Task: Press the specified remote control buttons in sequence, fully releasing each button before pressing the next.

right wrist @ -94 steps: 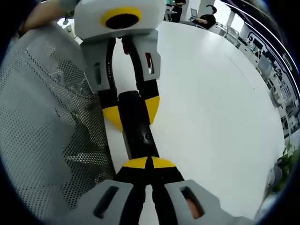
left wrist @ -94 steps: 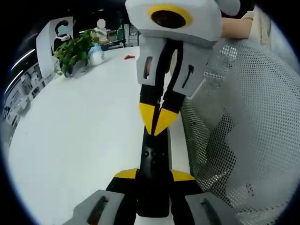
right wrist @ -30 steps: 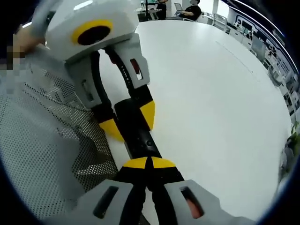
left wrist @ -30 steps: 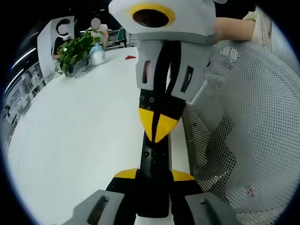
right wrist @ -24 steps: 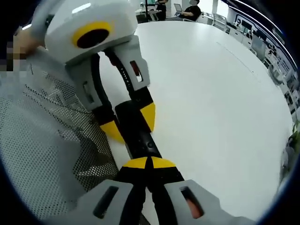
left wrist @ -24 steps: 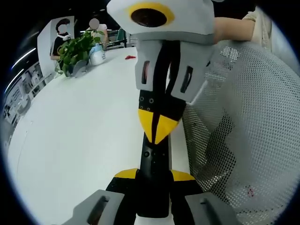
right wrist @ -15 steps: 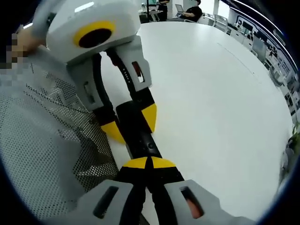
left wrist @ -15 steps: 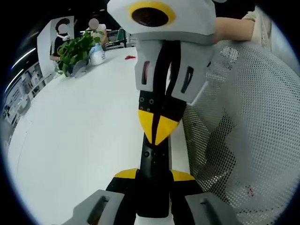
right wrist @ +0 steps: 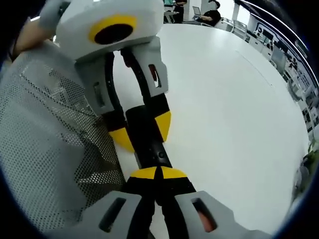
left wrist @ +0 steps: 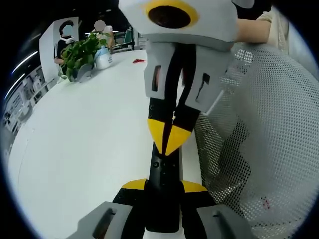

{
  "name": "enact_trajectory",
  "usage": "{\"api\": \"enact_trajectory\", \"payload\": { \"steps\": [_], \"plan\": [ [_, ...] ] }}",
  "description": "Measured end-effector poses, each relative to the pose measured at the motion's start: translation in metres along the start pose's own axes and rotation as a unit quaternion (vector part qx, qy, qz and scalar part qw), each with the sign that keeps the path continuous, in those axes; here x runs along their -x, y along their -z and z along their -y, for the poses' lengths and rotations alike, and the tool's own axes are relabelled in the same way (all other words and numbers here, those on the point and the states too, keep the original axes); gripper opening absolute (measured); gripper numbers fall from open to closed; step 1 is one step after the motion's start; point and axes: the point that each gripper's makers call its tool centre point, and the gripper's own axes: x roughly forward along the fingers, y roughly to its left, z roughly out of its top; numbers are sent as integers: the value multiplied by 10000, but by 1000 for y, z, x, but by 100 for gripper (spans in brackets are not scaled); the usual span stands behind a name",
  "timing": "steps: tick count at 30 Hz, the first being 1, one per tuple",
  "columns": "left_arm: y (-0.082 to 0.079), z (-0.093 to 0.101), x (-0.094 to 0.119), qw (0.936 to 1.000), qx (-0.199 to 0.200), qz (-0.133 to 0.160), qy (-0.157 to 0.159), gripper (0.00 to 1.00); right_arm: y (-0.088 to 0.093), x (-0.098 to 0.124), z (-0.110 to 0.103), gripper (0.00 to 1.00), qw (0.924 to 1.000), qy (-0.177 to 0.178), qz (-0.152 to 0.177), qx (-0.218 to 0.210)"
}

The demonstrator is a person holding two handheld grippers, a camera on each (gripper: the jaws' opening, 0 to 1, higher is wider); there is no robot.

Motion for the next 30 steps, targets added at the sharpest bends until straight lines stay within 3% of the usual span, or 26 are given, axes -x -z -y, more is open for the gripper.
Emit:
{"api": "enact_trajectory", "payload": {
  "steps": [7,10,12,18,30],
  "plan": [
    [0,0,0,10000,5,13,2,25,-1,-1,0,0,9996,53,-160,242],
    [0,0,0,10000,6,14,1,25,0,-1,1,0,9997,24,-221,-66],
    [0,0,0,10000,3,13,0,25,1,0,1,0,9983,-11,-259,-523],
    [0,0,0,10000,6,16,0,25,1,-1,1,0,9983,-22,-353,-459],
    [0,0,0,10000,13,20,4,25,1,1,3,0,9970,-128,117,-760]
  ]
}}
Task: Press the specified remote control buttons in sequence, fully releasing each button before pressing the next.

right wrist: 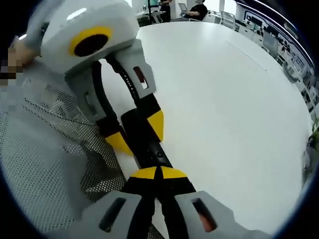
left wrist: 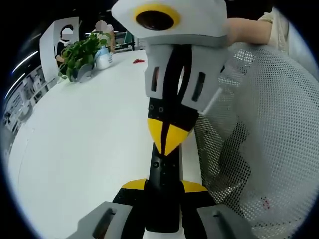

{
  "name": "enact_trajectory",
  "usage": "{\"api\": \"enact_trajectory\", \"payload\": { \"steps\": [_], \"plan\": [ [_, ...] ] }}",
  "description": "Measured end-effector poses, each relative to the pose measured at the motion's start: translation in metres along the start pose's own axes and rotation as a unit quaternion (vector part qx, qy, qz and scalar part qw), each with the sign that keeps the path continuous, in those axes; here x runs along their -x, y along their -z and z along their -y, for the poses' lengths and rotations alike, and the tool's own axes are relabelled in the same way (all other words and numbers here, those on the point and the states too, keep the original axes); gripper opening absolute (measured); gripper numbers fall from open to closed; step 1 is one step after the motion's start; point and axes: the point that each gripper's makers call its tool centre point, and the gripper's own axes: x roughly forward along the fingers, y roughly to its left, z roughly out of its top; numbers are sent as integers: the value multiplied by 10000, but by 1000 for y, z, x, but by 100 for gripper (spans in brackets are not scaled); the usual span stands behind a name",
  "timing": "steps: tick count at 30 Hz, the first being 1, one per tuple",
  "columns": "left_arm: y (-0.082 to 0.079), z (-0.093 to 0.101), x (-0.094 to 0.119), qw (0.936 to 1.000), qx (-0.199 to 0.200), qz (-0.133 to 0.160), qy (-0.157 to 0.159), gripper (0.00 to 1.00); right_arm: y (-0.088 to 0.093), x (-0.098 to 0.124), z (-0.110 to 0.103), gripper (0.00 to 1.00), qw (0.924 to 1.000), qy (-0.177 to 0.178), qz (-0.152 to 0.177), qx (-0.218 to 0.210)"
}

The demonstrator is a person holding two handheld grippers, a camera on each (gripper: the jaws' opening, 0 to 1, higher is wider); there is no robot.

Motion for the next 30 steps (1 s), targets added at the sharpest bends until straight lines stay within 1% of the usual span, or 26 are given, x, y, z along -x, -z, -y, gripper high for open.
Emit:
{"api": "enact_trajectory", "payload": {
  "steps": [3,9,11,15,17,18,26,30],
  "plan": [
    [0,0,0,10000,4,0,-1,25,-1,0,-1,0,10000,7,-14,74],
    [0,0,0,10000,8,1,-4,25,-1,0,-2,0,9992,16,-182,341],
    [0,0,0,10000,12,2,-5,25,-1,0,-1,0,9993,4,-185,323],
    [0,0,0,10000,13,5,-3,25,-2,0,-1,0,9996,-5,-146,254],
    [0,0,0,10000,24,13,0,25,-6,-1,4,0,9994,154,-44,322],
    [0,0,0,10000,20,13,1,25,-4,-3,5,0,9991,168,-125,362],
    [0,0,0,10000,32,24,6,25,-4,-2,4,0,9996,167,7,233],
    [0,0,0,10000,26,24,7,25,-5,-3,3,0,9992,240,4,332]
  ]
}}
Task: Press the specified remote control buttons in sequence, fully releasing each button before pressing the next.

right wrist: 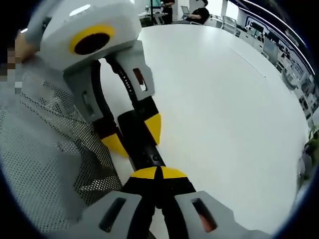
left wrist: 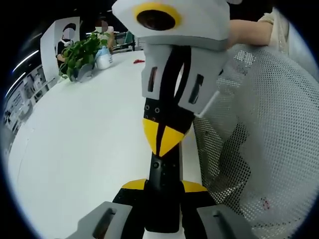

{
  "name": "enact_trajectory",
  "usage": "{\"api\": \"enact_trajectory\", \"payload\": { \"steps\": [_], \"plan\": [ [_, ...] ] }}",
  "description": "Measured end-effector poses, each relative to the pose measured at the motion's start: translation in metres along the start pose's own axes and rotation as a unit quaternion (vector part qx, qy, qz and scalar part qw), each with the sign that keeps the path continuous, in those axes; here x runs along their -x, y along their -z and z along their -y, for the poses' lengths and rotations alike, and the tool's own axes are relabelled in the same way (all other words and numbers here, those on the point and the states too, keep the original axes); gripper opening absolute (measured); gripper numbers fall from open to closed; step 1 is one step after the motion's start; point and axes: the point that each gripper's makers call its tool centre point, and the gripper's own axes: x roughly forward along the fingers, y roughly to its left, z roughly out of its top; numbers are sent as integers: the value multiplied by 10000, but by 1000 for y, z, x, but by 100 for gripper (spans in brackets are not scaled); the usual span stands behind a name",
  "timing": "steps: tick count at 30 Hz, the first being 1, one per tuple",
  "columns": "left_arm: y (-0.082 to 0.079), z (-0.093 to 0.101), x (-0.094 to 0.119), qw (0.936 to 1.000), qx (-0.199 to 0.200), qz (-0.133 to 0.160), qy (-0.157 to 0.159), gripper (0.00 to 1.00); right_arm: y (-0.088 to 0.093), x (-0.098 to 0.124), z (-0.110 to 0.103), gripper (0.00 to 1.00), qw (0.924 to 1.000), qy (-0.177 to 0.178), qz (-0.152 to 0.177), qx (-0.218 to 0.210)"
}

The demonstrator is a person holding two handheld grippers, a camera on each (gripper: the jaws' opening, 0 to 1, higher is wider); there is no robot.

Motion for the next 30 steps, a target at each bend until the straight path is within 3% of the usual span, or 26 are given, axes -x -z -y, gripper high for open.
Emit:
{"api": "enact_trajectory", "payload": {
  "steps": [11,18,19,23,27,30],
  "plan": [
    [0,0,-1,10000,-51,-25,-10,25,0,-1,2,0,9997,-93,-218,-69],
    [-1,0,-1,9999,-91,-38,-16,25,-1,-2,0,0,9942,-74,-700,814],
    [-1,0,-1,9999,-92,-38,-19,25,-1,-2,0,0,9921,-21,-678,1060],
    [0,0,-1,10000,-72,-25,-10,25,0,-1,-1,0,9926,132,-291,1168],
    [-1,0,-1,10000,-78,-21,5,25,0,1,0,0,9953,201,107,944],
    [-1,0,-1,10000,-82,-22,7,25,-1,0,1,0,9976,109,200,652]
  ]
}}
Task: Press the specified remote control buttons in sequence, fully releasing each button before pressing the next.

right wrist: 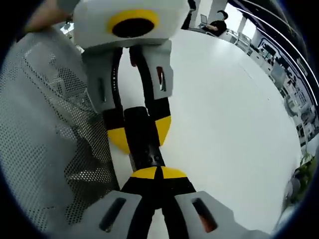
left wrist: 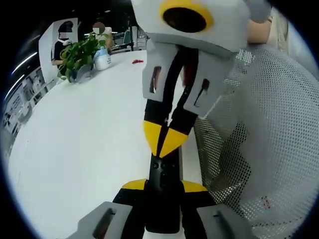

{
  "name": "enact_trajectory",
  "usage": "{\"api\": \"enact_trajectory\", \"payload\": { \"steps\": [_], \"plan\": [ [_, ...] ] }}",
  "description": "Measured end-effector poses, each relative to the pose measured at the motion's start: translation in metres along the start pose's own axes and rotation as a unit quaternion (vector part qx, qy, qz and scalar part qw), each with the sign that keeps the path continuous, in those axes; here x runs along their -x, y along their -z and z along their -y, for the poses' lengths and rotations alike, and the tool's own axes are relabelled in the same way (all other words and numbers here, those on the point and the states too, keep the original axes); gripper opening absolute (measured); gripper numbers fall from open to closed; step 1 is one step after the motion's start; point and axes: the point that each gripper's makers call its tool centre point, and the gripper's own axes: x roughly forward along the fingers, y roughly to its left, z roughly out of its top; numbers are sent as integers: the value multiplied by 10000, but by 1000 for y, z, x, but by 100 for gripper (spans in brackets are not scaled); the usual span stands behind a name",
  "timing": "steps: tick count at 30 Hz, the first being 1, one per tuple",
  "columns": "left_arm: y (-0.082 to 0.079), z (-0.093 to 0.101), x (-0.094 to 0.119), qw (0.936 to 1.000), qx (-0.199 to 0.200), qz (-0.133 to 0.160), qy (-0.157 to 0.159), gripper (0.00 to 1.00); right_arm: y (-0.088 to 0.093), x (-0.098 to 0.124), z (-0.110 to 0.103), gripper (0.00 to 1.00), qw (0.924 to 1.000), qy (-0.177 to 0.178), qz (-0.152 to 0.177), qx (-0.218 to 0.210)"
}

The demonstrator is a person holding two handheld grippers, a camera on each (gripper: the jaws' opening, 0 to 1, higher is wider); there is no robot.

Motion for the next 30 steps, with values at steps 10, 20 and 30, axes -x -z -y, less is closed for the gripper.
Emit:
{"api": "enact_trajectory", "payload": {
  "steps": [10,20,30],
  "plan": [
    [0,0,0,10000,26,-4,-14,25,2,2,0,0,9986,-201,-9,-498],
    [0,0,-1,10000,40,8,9,25,4,2,2,0,9981,-92,-356,-500],
    [-1,0,-1,10000,65,45,18,25,7,1,6,0,9876,-471,-741,-1303]
  ]
}}
